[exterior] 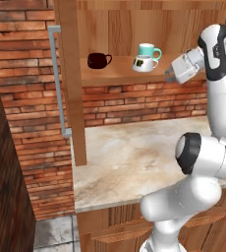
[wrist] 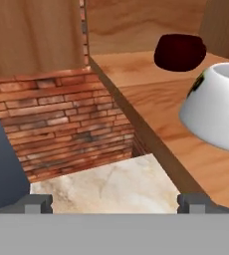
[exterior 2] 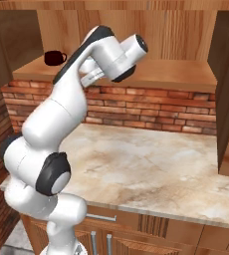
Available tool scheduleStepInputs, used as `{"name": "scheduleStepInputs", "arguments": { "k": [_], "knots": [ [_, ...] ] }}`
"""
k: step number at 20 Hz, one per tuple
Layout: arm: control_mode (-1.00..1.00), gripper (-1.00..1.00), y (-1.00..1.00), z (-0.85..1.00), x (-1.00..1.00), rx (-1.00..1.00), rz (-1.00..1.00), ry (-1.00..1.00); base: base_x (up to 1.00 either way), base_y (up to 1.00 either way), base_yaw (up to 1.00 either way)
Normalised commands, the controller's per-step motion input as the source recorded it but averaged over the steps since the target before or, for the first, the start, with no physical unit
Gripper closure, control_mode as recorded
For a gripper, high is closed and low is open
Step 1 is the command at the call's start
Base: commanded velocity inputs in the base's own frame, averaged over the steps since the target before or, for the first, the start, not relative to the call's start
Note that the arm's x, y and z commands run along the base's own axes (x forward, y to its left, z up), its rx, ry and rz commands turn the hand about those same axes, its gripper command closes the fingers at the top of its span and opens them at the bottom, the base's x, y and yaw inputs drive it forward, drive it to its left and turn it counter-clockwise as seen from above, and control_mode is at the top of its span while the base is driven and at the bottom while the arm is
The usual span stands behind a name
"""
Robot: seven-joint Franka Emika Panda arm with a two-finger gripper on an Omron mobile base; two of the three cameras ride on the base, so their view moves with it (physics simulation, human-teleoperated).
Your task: Pick the mug on the counter and place it in the cabinet with the handle facing the right, like the mugs already inside.
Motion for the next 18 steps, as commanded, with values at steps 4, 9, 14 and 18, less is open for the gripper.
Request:
{"name": "scheduleStepInputs", "arguments": {
  "k": [4,9,14,18],
  "knots": [
    [-1.00,-1.00,0.00,-0.07,-0.70,0.00,0.00,-0.18,0.00,0.00,0.00],
    [-1.00,-1.00,0.00,-0.13,-0.69,0.00,0.00,-0.17,0.00,0.00,0.00],
    [-1.00,-1.00,0.00,-0.38,-0.67,-0.01,0.00,-0.10,0.00,0.00,0.00],
    [-1.00,-1.00,0.00,-0.54,-0.41,-0.11,0.00,-0.02,0.00,0.00,0.00]
  ]
}}
